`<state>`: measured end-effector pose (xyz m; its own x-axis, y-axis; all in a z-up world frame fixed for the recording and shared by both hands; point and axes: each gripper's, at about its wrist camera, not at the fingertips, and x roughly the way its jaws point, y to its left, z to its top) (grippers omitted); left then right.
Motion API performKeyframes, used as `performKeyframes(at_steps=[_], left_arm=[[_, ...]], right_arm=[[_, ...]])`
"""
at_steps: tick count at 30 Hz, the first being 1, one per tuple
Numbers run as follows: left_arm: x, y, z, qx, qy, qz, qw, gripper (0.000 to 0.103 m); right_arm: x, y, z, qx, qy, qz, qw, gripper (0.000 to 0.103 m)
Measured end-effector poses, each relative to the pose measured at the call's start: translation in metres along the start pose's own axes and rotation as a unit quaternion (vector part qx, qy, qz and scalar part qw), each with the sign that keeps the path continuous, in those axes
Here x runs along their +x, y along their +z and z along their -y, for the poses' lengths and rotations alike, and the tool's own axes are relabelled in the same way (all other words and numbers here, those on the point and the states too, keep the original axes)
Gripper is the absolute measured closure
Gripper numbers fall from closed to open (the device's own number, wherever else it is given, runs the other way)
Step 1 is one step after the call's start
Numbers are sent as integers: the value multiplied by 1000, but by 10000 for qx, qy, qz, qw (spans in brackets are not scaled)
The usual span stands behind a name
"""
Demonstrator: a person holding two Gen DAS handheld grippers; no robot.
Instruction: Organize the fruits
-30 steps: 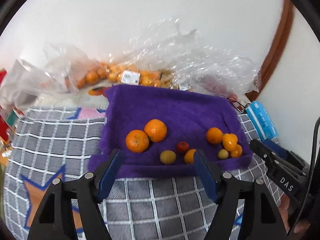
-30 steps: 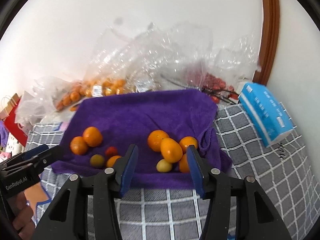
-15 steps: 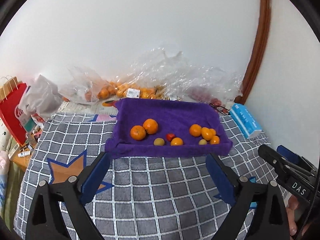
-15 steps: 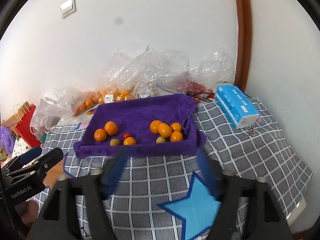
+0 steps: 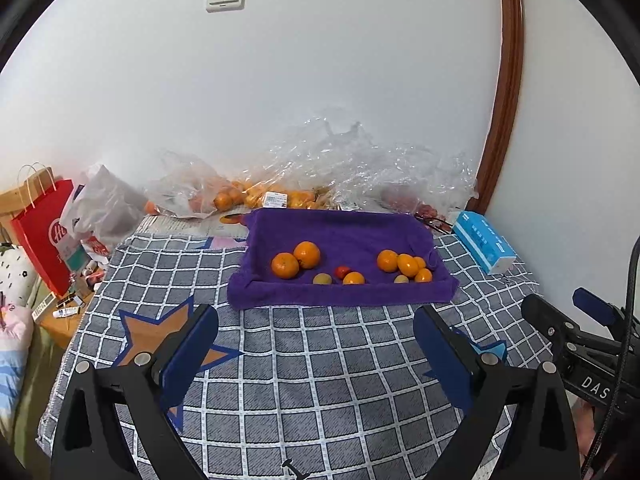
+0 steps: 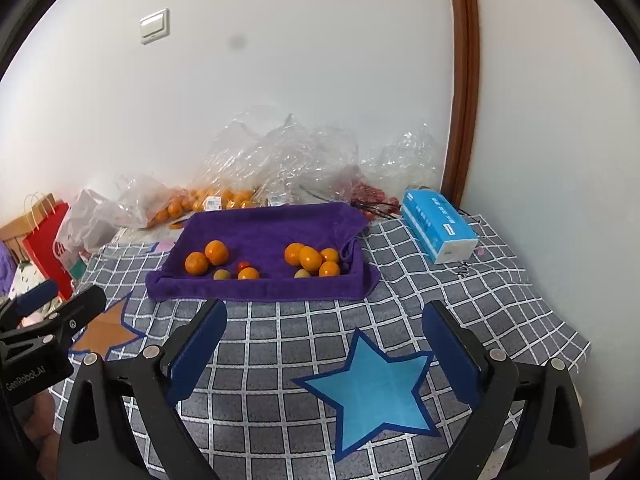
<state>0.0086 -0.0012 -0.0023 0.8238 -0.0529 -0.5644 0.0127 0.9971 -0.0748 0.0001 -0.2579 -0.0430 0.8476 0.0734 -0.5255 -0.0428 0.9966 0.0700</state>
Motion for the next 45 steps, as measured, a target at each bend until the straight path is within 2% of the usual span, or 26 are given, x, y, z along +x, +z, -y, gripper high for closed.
performKeyframes(at_steps=[45], left_arm=[[-11,-2,-2,-38,105,43,9999,4]], right_arm=[[-12,-4,5,147,102,103,9998,6]])
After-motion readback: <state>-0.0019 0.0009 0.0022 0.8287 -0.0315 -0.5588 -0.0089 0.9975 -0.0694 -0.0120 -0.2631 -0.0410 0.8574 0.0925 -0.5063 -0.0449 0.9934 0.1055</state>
